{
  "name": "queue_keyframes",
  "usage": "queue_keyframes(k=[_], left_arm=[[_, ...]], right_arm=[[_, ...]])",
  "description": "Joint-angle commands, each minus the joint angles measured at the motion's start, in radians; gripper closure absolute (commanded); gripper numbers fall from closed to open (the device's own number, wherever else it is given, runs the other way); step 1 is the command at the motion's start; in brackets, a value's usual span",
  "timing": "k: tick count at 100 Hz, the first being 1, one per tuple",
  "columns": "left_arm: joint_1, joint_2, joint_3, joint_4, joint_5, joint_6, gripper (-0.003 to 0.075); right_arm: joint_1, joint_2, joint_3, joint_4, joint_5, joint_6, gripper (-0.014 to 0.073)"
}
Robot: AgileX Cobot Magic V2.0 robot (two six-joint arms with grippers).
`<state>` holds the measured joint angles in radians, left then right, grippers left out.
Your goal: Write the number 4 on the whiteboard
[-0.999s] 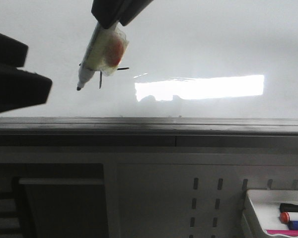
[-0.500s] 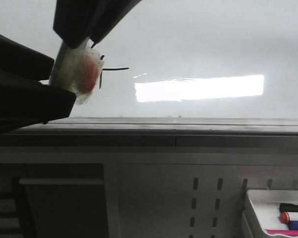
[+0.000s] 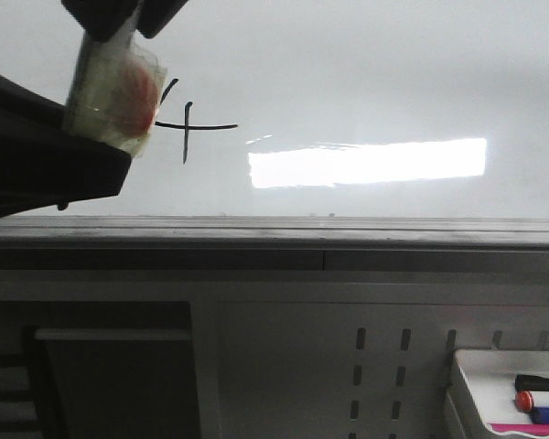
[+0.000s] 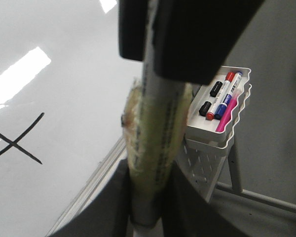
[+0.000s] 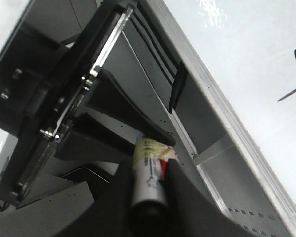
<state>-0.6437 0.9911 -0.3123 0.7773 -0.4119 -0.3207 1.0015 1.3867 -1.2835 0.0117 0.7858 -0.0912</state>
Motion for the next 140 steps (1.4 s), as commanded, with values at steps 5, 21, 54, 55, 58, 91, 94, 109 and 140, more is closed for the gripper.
queue_keyframes(k=[5,21,54,55,58,91,94,109,140], left_arm=[[-0.005,-0.004,-0.031,-0.105,-0.062,-0.048,0.0741],[-0.005,-0.004,-0.031,-0.431,0.061,-0.066,0.0741],[0.115,0.098,-0.160,-0.896,0.354,-0.066,0.0741],[0.118,0.098,-0.160,-0.899,0.358,-0.066,0.0741],[0.126,0.120,-0.182,-0.902,0.370,-0.066,0.0741],[0.139,0.315,-0.368,-0.873,0.467,-0.062,0.0741],[0.139,0.329,-0.375,-0.863,0.465,-0.062,0.0741],[0.139,0.344,-0.390,-0.859,0.450,-0.062,0.0738],[0.139,0.344,-0.390,-0.836,0.419,-0.062,0.0371]], right_arm=[[-0.002,-0.040,-0.033,-0.012,-0.063,-0.008,0.0438],[-0.039,-0.052,-0.033,-0.092,-0.108,0.002,0.0043],[-0.094,-0.099,-0.033,-0.092,-0.111,0.002,0.0159],[-0.094,-0.101,-0.033,-0.092,-0.111,0.002,0.0160],[-0.094,-0.101,-0.033,-0.092,-0.109,0.002,0.0160],[-0.094,-0.101,-0.033,-0.092,-0.072,0.002,0.0160],[-0.094,-0.101,-0.033,-0.092,-0.065,0.002,0.0160],[-0.094,-0.101,-0.033,-0.090,-0.042,0.002,0.0160],[-0.094,-0.101,-0.033,-0.091,-0.026,0.002,0.0160]])
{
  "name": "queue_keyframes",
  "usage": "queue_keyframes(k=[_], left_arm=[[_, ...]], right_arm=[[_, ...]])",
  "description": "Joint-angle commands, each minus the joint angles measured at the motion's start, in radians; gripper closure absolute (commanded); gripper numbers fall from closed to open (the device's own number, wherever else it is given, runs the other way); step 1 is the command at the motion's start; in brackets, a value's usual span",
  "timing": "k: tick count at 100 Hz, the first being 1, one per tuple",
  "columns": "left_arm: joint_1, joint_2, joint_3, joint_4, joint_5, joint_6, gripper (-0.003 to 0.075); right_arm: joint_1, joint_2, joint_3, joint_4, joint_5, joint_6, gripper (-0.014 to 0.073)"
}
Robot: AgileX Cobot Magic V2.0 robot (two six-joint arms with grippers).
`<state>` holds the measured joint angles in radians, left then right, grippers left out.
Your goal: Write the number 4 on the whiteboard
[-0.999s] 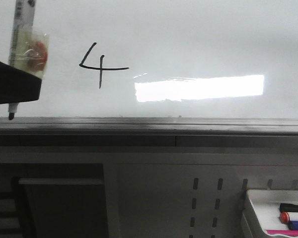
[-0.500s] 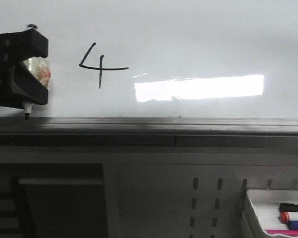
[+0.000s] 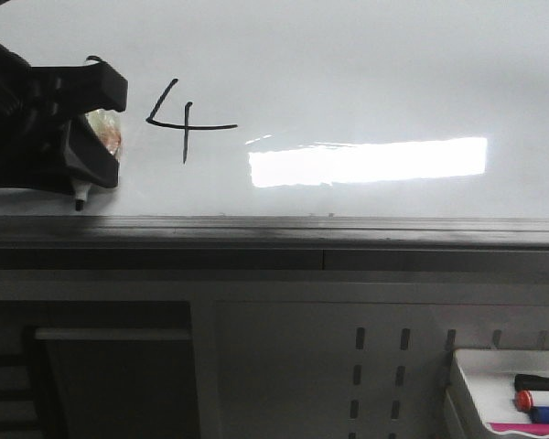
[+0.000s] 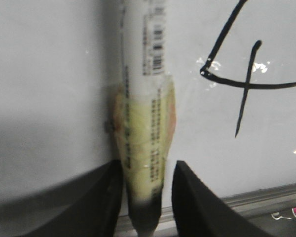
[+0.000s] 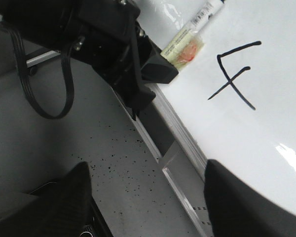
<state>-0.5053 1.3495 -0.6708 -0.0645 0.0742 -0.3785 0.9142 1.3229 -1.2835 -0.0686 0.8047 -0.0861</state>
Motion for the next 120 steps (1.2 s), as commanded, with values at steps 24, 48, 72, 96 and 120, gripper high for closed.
queue_keyframes(k=[24,48,72,96,120], left_arm=[[0.001,-0.079,-0.031,0.072,0.010,-0.004,0.0334],[-0.010,-0.338,-0.005,0.206,0.063,-0.004,0.0682],[-0.016,-0.672,0.134,0.280,-0.038,-0.002,0.0741],[-0.016,-0.955,0.336,0.337,-0.090,-0.002,0.0741],[-0.016,-1.069,0.426,0.351,-0.088,-0.002,0.0741]], right_arm=[[-0.007,-0.102,-0.027,-0.055,-0.039,-0.001,0.0404],[-0.007,-0.332,0.163,-0.084,-0.239,-0.001,0.0637],[-0.007,-0.670,0.562,-0.084,-0.576,-0.001,0.0637],[-0.007,-0.981,0.840,-0.084,-0.672,-0.001,0.0637],[-0.007,-1.143,0.929,-0.084,-0.659,-0.001,0.0637]])
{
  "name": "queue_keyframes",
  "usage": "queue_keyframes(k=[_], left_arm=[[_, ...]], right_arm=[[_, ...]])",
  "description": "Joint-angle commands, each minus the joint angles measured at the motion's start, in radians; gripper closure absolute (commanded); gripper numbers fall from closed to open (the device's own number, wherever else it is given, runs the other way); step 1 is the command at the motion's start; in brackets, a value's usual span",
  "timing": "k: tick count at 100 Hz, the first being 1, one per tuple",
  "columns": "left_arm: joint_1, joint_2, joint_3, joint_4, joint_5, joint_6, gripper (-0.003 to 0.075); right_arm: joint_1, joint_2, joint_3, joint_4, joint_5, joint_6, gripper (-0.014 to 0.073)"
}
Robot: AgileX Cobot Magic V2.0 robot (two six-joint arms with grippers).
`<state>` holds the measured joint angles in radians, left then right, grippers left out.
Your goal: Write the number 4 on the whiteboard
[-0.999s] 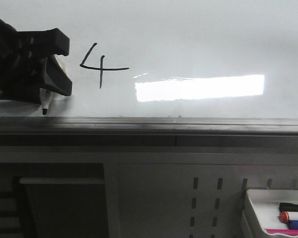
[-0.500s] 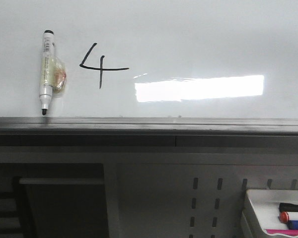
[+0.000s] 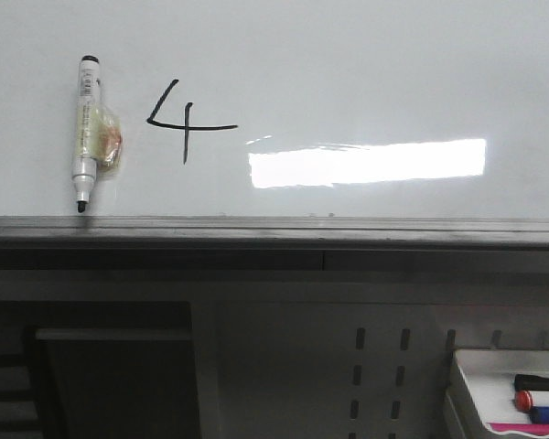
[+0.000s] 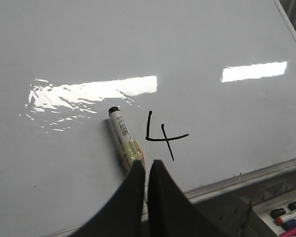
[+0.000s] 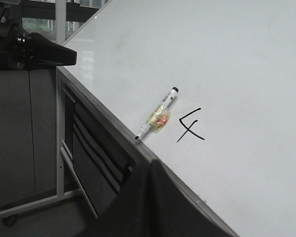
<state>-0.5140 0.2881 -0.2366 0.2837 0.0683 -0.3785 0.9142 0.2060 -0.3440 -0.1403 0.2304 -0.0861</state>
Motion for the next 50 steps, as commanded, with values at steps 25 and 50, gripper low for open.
queue_keyframes(k=[25,50], left_arm=[[-0.008,-0.008,0.014,0.003,-0.080,-0.002,0.0741],[-0.008,-0.008,0.014,0.003,-0.080,-0.002,0.0741]], right_arm=[[-0.007,-0.035,-0.006,-0.013,-0.081,-0.001,0.0637],[-0.007,-0.035,-0.006,-0.013,-0.081,-0.001,0.0637]])
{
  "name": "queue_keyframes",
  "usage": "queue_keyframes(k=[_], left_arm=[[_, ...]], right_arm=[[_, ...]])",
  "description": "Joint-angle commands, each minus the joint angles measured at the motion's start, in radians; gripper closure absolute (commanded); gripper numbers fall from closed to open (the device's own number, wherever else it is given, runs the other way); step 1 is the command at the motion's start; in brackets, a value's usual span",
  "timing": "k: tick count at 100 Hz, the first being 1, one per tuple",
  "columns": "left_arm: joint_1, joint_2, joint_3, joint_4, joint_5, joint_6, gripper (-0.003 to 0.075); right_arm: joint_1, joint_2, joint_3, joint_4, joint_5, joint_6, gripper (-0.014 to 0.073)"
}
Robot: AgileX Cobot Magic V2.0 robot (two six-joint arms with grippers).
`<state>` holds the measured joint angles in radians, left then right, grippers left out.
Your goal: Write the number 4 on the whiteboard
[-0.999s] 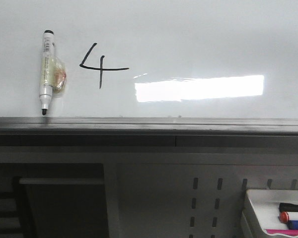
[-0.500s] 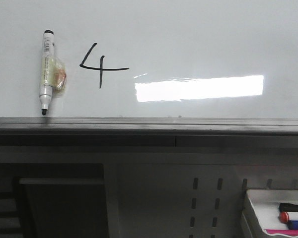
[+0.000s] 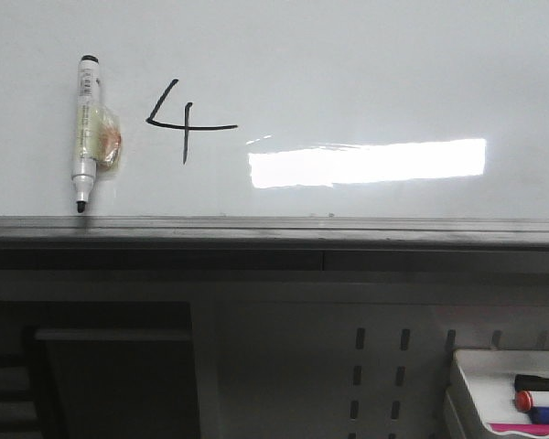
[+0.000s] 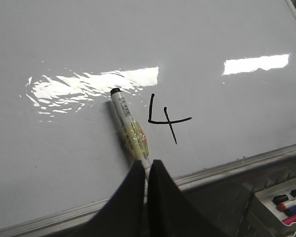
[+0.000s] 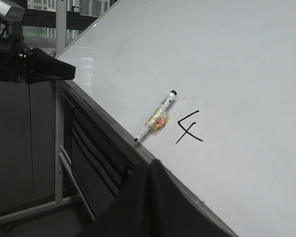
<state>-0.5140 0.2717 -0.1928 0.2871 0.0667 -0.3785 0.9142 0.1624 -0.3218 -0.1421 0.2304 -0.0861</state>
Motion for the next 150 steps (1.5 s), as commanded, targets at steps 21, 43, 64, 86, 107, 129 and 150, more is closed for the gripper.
queue_keyframes(k=[21,43,64,86,107,129,150], left_arm=[[-0.008,0.008,-0.026,0.000,-0.078,-0.002,0.0741],[0.035,-0.040,0.011,-0.020,-0.074,0.113,0.0741],[0.201,-0.215,0.107,-0.270,-0.067,0.435,0.0741],[0.393,-0.301,0.211,-0.310,0.008,0.434,0.0741],[0.458,-0.303,0.231,-0.310,0.206,0.434,0.0741],[0.458,-0.303,0.231,-0.287,0.217,0.434,0.0741],[0.458,-0.303,0.231,-0.287,0.217,0.434,0.0741]], right_arm=[[-0.007,0.008,-0.028,-0.011,-0.081,-0.001,0.0637],[-0.007,0.008,-0.028,-0.011,-0.081,-0.001,0.0637],[-0.007,0.008,-0.028,-0.011,-0.081,-0.001,0.0637],[-0.007,0.008,-0.028,-0.011,-0.080,-0.001,0.0637],[-0.007,0.008,-0.028,-0.011,-0.080,-0.001,0.0637],[-0.007,0.008,-0.028,-0.011,-0.080,-0.001,0.0637],[-0.007,0.008,-0.028,-0.011,-0.080,-0.001,0.0637]])
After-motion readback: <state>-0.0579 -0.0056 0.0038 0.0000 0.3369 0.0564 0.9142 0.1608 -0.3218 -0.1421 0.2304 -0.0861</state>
